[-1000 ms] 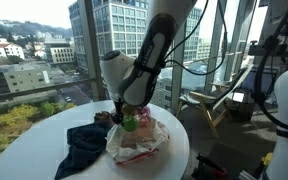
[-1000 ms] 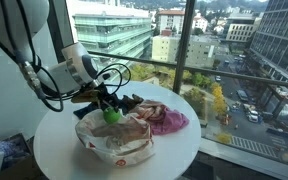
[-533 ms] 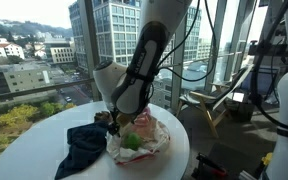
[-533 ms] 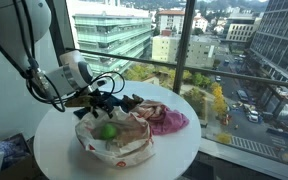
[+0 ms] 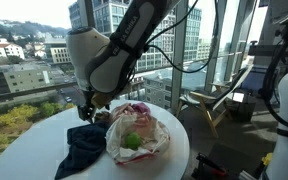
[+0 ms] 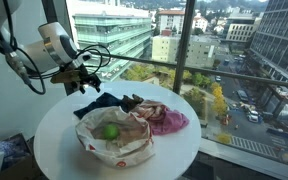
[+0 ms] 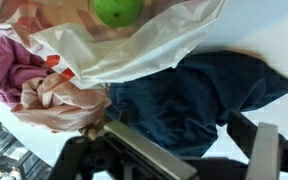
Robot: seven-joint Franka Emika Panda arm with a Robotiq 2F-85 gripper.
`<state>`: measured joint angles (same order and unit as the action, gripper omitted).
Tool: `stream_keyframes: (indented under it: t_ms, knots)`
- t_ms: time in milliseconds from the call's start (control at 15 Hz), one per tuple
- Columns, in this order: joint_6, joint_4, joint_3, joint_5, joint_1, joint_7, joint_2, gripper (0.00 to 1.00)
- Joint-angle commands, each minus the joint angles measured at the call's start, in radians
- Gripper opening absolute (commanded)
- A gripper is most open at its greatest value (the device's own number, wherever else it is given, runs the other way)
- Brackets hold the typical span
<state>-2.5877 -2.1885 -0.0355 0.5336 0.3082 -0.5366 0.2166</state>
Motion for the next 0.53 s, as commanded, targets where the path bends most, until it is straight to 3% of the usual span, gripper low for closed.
stream_keyframes:
  t_ms: [0,467]
  knots:
    - [-0.039,0.13,0.056,-0.06,-0.023,0.091,0.126,1.0]
    - [0.01,0.379,0.059,-0.169,-0.046,0.298,0.389,1.0]
